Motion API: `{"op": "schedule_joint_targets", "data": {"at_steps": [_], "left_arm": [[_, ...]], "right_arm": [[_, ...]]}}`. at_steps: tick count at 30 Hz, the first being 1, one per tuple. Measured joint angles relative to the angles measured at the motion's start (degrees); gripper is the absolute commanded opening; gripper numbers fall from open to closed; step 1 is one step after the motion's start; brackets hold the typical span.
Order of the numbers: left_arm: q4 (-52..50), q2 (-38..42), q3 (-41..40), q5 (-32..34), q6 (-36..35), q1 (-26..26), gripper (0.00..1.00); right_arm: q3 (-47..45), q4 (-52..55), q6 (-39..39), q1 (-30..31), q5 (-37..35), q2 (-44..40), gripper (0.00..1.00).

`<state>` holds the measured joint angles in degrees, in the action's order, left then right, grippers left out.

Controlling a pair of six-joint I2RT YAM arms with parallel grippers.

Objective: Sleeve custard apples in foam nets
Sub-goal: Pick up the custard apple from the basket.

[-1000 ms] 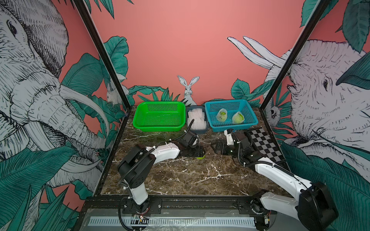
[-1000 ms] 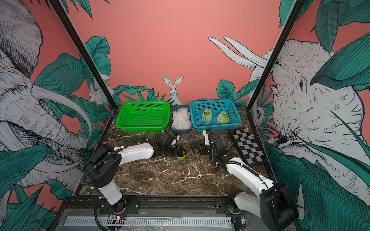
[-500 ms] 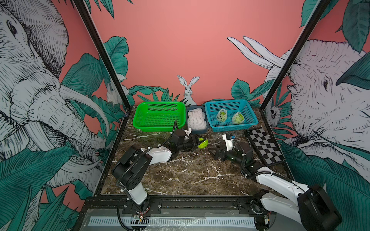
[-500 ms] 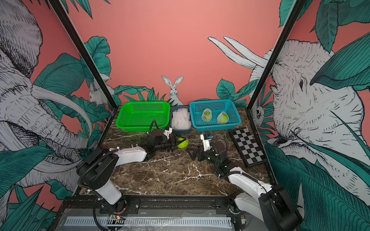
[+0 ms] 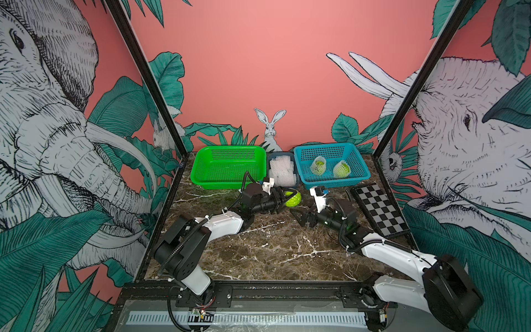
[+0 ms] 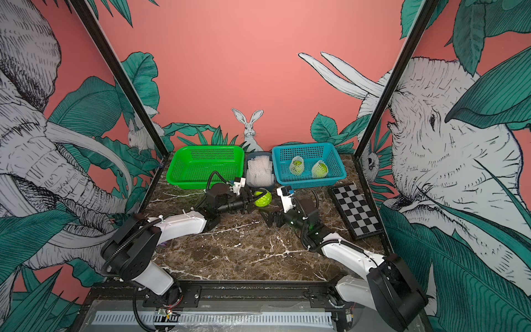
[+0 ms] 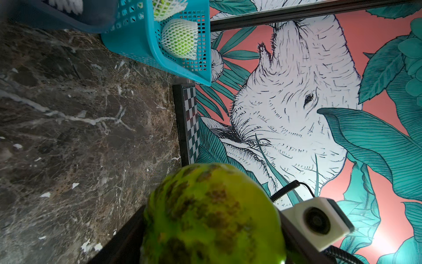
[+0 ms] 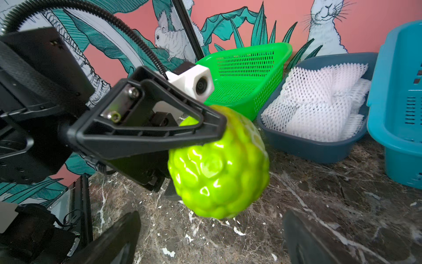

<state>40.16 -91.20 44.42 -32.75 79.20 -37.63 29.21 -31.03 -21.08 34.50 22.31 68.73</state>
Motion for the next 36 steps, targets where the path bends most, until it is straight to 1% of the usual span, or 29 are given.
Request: {"op": "schedule_joint_targets", "data": {"at_steps": [9, 15, 18, 20, 22, 24, 27, 32, 34, 36], "left_arm": [[0.1, 0.0, -0.4, -1.8, 1.2, -1.4, 0.72], [1.8, 0.0, -0.8, -1.9, 2.2, -1.8, 0.72], [2.0, 0.0, -1.0, -1.9, 2.4, -1.8, 0.71], [2.3, 0.0, -1.1, -1.9, 2.6, -1.8, 0.72], [2.7, 0.0, -1.2, -2.0, 2.9, -1.8, 0.74], [3.2, 0.0, -1.4, -1.9, 3.2, -1.8, 0.79], [3.6, 0.0, -1.5, -1.7, 3.3, -1.8, 0.88], [4.3, 0.3, -2.9, -0.3, 3.3, -1.6, 0.91], [4.3, 0.7, -3.7, 0.5, 3.3, -1.2, 0.91], [4.0, 2.1, -5.7, 1.3, 3.1, 0.0, 0.91]], "right_arm": [[5.4, 0.8, 1.3, 0.6, -0.7, 4.6, 0.95], [6.5, 2.0, 1.8, 0.7, -0.7, 6.9, 0.93], [6.5, 2.2, 1.9, 1.0, -0.7, 7.1, 0.87], [6.6, 2.3, 2.1, 1.1, -0.8, 7.0, 0.81], [6.9, 2.9, 2.4, 1.1, -0.8, 7.0, 0.77], [7.6, 4.1, 2.5, 1.1, -0.8, 7.0, 0.73], [8.5, 5.6, 2.8, 1.1, -0.7, 7.0, 0.72], [8.6, 9.1, 2.7, 1.1, -1.0, 6.6, 0.7], [9.4, 12.5, 2.8, 1.1, -1.5, 6.2, 0.7], [12.1, 18.5, 3.1, 1.1, -2.2, 6.2, 0.7]]}}
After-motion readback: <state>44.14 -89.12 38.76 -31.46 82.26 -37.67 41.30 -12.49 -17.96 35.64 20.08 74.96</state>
